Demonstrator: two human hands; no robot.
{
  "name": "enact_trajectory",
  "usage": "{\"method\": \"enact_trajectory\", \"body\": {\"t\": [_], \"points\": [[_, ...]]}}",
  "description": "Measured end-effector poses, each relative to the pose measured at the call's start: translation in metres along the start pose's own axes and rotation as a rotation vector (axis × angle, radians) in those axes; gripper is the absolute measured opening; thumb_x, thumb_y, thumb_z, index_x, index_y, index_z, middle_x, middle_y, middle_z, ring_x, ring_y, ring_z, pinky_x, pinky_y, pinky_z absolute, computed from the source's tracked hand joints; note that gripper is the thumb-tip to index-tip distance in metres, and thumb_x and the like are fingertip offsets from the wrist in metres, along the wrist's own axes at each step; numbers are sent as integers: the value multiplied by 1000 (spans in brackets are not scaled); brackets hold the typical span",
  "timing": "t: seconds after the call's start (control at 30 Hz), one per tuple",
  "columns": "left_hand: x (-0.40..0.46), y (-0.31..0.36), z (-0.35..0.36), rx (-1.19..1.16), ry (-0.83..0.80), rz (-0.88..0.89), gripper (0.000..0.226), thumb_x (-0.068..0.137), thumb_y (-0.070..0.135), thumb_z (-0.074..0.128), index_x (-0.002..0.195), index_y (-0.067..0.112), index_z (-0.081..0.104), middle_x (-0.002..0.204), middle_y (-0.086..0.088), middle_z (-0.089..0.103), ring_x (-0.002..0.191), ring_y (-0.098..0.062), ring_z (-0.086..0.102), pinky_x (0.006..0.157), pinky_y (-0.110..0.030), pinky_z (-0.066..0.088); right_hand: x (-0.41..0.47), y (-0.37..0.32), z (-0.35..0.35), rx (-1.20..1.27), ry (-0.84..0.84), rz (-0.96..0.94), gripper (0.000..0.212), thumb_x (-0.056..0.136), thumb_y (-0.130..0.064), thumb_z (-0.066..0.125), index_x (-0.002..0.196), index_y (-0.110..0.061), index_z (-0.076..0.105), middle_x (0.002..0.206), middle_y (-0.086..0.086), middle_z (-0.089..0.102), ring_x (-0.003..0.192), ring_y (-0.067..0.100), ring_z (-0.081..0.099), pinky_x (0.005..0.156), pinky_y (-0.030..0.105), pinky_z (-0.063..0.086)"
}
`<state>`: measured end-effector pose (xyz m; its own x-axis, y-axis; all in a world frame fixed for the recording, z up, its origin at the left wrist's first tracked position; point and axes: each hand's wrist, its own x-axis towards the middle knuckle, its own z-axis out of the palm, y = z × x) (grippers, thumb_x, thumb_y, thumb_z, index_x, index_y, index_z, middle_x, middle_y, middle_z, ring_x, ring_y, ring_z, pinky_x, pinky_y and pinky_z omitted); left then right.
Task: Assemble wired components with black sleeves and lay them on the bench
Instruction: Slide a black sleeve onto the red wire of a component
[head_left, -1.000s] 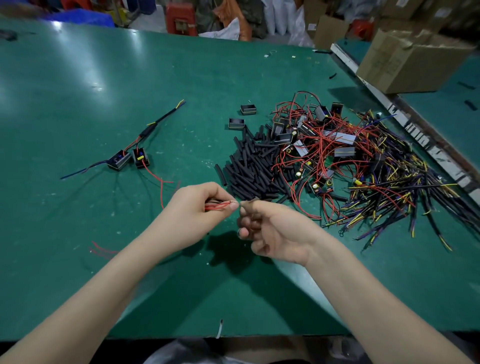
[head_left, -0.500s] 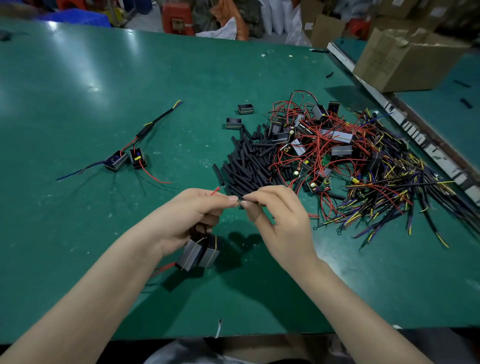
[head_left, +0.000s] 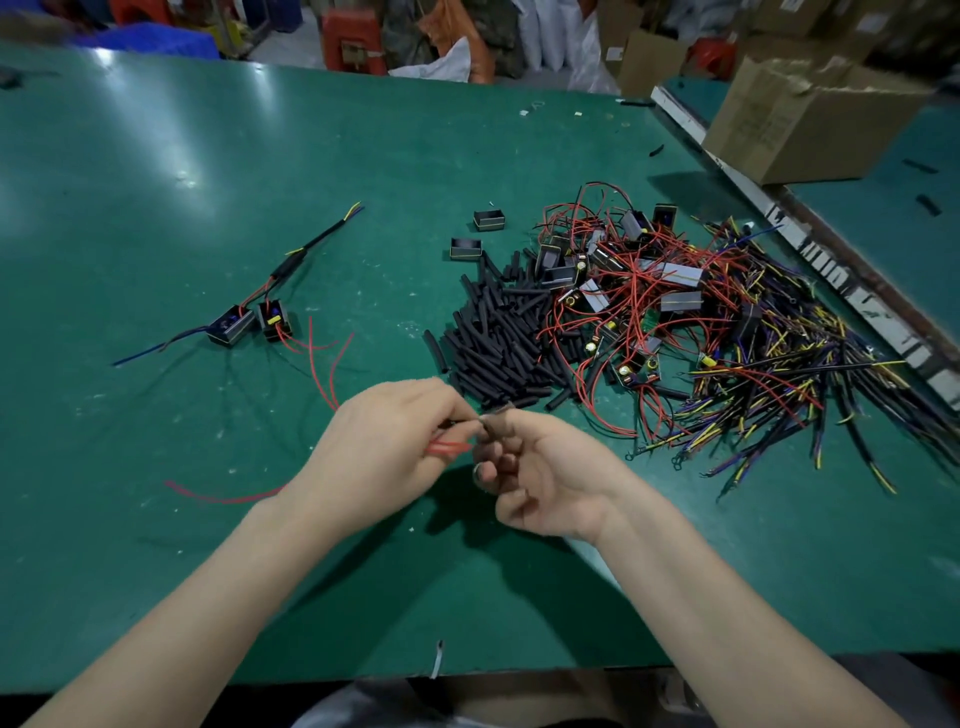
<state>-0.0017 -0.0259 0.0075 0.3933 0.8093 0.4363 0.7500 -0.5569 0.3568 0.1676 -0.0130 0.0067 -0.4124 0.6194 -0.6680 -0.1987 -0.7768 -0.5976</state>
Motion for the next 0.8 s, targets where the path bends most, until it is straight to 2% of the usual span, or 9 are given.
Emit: {"method": "enact_trajectory", "body": {"t": [0.07, 0.13, 0.2, 0.27, 0.37, 0.43, 0.5, 0.67, 0.8], "points": [[-2, -3, 2, 19, -12, 39, 21, 89, 32, 54, 84, 15, 65, 74, 6, 63, 69, -15, 58, 61, -28, 46, -1, 1, -1, 4, -43, 25, 19, 81, -23, 60, 62, -20, 58, 56, -9, 48, 47, 5, 53, 38, 14, 21], [-3, -1, 3, -150, 0, -129, 11, 89, 27, 63, 83, 18, 66, 71, 15, 61, 66, -1, 57, 62, -17, 44, 2, 5, -3, -124, 30, -130, 20, 91, -21, 58, 71, -22, 62, 59, -10, 52, 52, 4, 56, 41, 14, 28], [-1, 0, 6, -339, 19, -340, 7, 85, 25, 68, 78, 23, 66, 62, 19, 60, 61, 7, 54, 58, -6, 37, 6, 11, -3, -350, 171, -486, 13, 93, -17, 59, 82, -22, 63, 64, -12, 59, 60, 2, 58, 49, 14, 39], [2, 1, 8, -524, 6, -528, 11, 83, 29, 68, 74, 25, 65, 56, 17, 58, 51, 3, 46, 53, -11, 35, 7, 17, -6, -521, 281, -853, 9, 92, -15, 63, 88, -22, 65, 76, -12, 65, 71, 0, 58, 66, 15, 46], [5, 7, 9, -778, 5, -655, 16, 86, 26, 67, 74, 16, 65, 62, 8, 53, 58, -5, 43, 59, -21, 35, 9, 22, -14, -887, 457, -1312, 9, 91, -17, 64, 94, -14, 71, 90, -5, 65, 85, 7, 57, 77, 16, 41], [7, 12, 9, -917, 10, -706, 18, 87, 21, 64, 70, 16, 64, 53, 13, 48, 50, -1, 39, 51, -13, 33, 11, 27, -17, -1074, 559, -1502, 15, 92, -18, 62, 97, -9, 73, 91, 1, 63, 88, 16, 54, 80, 18, 40], [8, 15, 8, -1008, -34, -743, 27, 87, 22, 63, 60, 22, 63, 46, 16, 36, 42, -1, 30, 43, -13, 26, 13, 29, -17, -1082, 615, -1560, 18, 92, -18, 60, 98, -7, 73, 91, 4, 63, 88, 18, 53, 82, 19, 40], [10, 18, 3, -1169, -176, -765, 41, 89, 24, 59, 48, 27, 56, 50, 12, 21, 45, -7, 18, 49, -23, 19, 14, 22, -14, -1035, 613, -1564, 18, 92, -17, 58, 86, -4, 70, 86, 4, 63, 84, 19, 53, 79, 22, 40], [11, 17, 5, -980, 1, -684, 24, 87, 17, 65, 63, 22, 64, 49, 14, 47, 44, -1, 37, 46, -10, 32, 8, 17, -3, -865, 507, -1190, 21, 94, -21, 59, 76, -13, 66, 79, -4, 63, 82, 11, 55, 73, 18, 38]]}}
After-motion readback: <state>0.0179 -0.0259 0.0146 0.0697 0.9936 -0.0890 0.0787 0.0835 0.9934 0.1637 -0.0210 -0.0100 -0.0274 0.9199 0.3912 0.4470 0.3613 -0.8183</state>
